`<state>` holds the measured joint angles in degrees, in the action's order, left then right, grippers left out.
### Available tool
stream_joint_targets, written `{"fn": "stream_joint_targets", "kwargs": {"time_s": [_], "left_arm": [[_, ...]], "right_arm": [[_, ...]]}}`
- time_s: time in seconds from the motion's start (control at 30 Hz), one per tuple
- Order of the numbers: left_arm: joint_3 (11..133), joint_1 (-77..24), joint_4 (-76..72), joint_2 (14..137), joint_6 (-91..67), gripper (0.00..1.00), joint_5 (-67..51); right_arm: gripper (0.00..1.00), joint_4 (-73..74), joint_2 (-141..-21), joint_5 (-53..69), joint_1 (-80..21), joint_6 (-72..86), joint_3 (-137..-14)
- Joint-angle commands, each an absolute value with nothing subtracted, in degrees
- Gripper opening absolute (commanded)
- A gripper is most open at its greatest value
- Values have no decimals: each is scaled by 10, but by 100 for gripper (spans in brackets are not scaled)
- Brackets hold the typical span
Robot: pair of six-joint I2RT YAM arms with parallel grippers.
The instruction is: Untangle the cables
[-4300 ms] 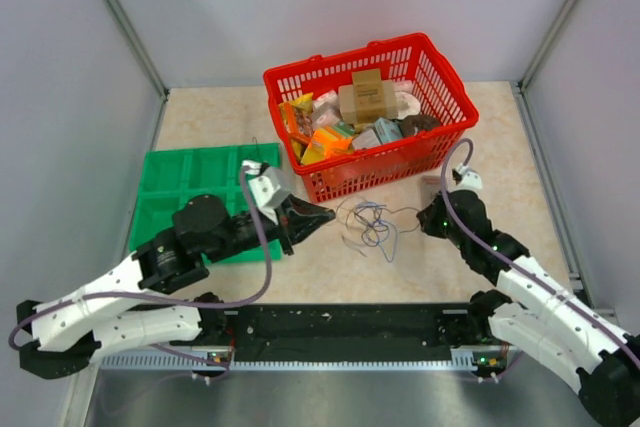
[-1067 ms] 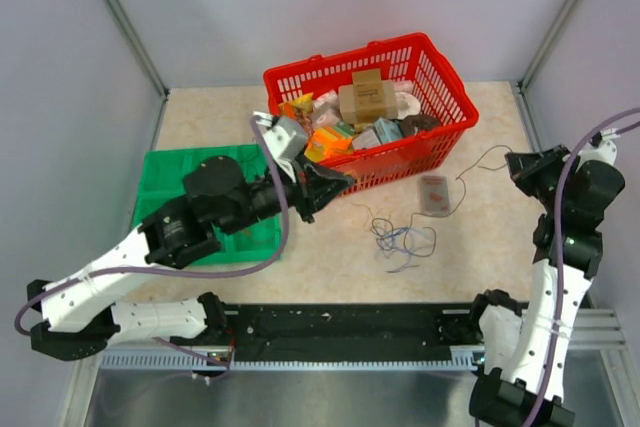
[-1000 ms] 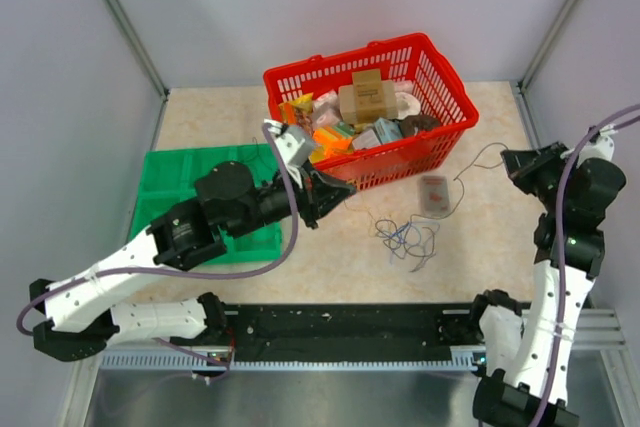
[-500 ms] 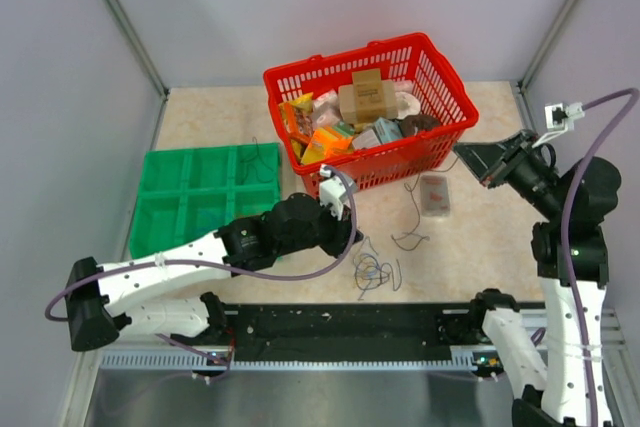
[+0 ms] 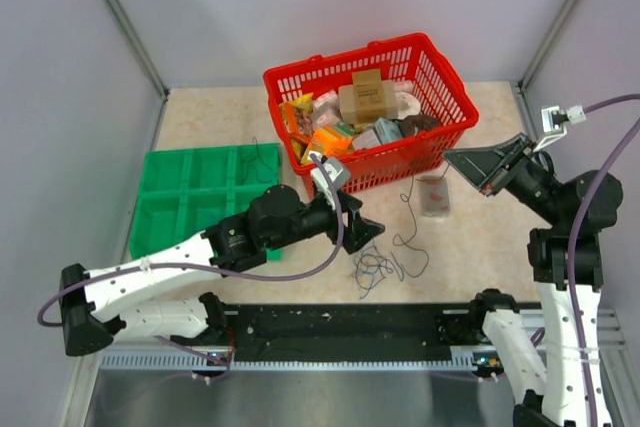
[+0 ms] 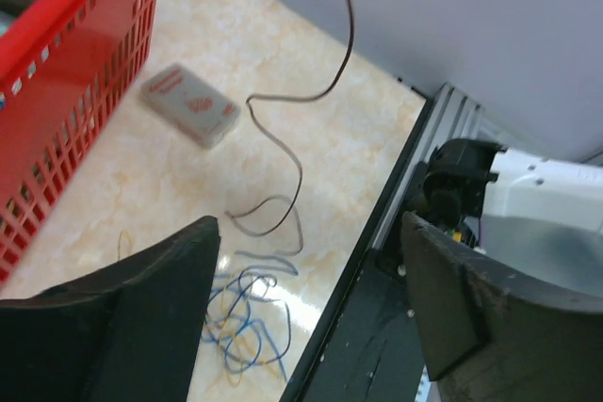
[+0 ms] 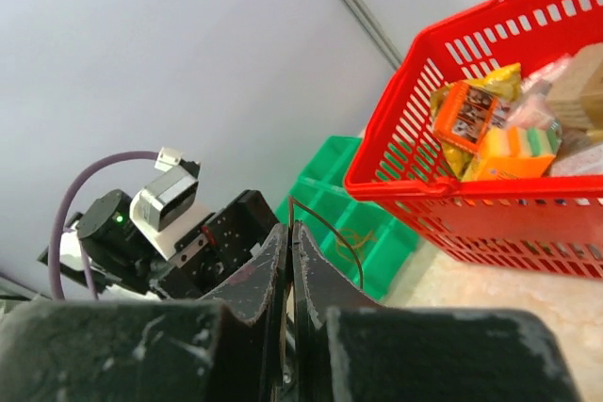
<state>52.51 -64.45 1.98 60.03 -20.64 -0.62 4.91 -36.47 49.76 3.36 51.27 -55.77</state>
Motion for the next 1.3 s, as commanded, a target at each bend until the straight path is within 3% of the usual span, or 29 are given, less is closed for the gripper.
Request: {"fn": "stream_joint_targets", "kwargs": {"time_s": [0.0, 0.13, 0.33, 0.47, 0.5, 0.63, 0.73, 0.83, 0.97, 1.17, 1.27], "left_arm": [[576, -642, -60, 645, -189, 76, -41], [575, -647, -110, 706, -206, 72, -98], [577, -667, -177, 775, -230, 68, -37], [594, -667, -171, 813, -284, 41, 48], [592, -667, -177, 818, -302, 38, 67], [564, -667, -229, 830, -351, 40, 96], [574, -665, -246, 851, -366, 55, 84], [595, -665, -245, 874, -369, 57, 71], [603, -665, -231, 883, -378, 46, 106], [622, -665, -219, 900, -374, 42, 119], [634, -665, -215, 902, -365, 30, 125]], "right_arm": [[0, -30, -352, 505, 24, 577, -561], [0, -18, -351, 492, 24, 580, -577], [0, -15, -350, 475, 23, 593, -581], [0, -8, -349, 470, 24, 594, -582], [0, -7, -347, 468, 24, 594, -583], [0, -1, -345, 462, 24, 592, -578], [0, -1, -342, 462, 23, 591, -576], [0, -1, -339, 461, 23, 591, -574], [0, -1, -338, 462, 24, 590, -579], [0, 18, -335, 459, 23, 584, -580], [0, 19, -333, 460, 23, 582, -578]]}}
